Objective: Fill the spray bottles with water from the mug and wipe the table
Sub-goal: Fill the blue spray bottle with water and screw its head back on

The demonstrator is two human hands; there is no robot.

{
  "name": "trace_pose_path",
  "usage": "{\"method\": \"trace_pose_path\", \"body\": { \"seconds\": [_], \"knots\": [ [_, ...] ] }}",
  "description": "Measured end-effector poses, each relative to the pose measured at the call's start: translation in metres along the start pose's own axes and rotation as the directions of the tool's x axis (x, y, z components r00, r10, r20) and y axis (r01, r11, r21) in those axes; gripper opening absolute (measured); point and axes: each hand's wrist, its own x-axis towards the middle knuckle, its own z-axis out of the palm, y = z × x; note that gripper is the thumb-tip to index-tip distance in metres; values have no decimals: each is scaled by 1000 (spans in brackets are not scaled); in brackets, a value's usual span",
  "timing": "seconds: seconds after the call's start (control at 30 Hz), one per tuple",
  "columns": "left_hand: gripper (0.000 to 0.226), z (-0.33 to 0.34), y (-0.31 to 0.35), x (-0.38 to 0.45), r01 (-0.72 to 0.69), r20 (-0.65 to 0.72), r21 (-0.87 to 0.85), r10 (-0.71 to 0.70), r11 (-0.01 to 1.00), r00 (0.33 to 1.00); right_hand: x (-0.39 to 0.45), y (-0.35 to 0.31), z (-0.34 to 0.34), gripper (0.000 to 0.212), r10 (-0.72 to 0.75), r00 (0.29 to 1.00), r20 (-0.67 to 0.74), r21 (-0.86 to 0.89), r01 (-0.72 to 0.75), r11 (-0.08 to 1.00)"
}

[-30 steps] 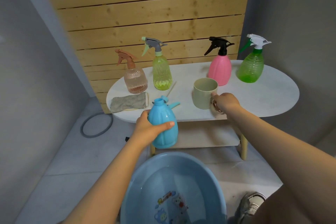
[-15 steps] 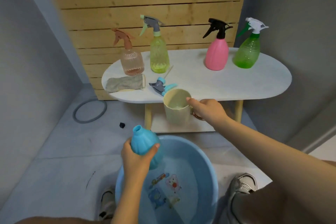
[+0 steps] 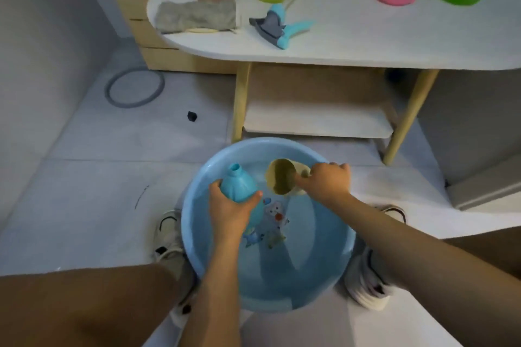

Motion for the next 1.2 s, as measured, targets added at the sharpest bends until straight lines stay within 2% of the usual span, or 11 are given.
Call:
{"method": "trace_pose_path", "body": {
  "seconds": [0.07, 0.13, 0.23, 0.33, 0.53, 0.63, 0.73, 0.8, 0.87, 0.93, 1.2],
  "knots": [
    [74, 4, -7, -3, 49, -34, 17, -48, 999, 998, -3, -6, 11, 43, -113, 988, -102, -150, 97, 984],
    [81, 11, -17, -3, 107, -85, 31, -104, 994, 991, 4, -9, 27, 34, -211, 971, -108, -278, 175, 945],
    [88, 16, -28, -3, 156, -118, 78, -146, 985, 982, 16, -10, 53, 41, -257, 966, -11, -358, 236, 903],
    [89, 17, -32, -2, 190, -100, 70, -182, 979, 978, 22, -17, 76, 27, -264, 963, 60, -502, 258, 826],
    [91, 16, -34, 3, 225, -66, 66, -221, 972, 973, 19, -29, 103, 26, -380, 908, 175, -480, 416, 773],
    [90, 15, -38, 3, 217, -88, 65, -211, 974, 974, 15, -29, 96, 39, -319, 934, 163, -371, 358, 857],
    [91, 13, -41, 1, 195, -100, 56, -189, 979, 977, 22, -23, 83, 46, -91, 973, 213, -219, 139, 966],
    [90, 13, -42, 0, 153, -111, 56, -147, 987, 983, 31, -13, 79, 48, 38, 953, 299, -64, -19, 998],
    [89, 14, -43, 0, 117, -110, 65, -110, 991, 988, 38, 1, 79, 48, 131, 908, 398, 158, -208, 965],
    [89, 15, -45, 0, 98, -94, 76, -90, 992, 991, 40, 9, 75, 47, 163, 887, 432, 350, -331, 876],
    [89, 26, -46, -3, 9, -47, 102, -4, 995, 999, 26, 17, 50, 41, 234, 929, 286, 640, -367, 675]
  ]
}}
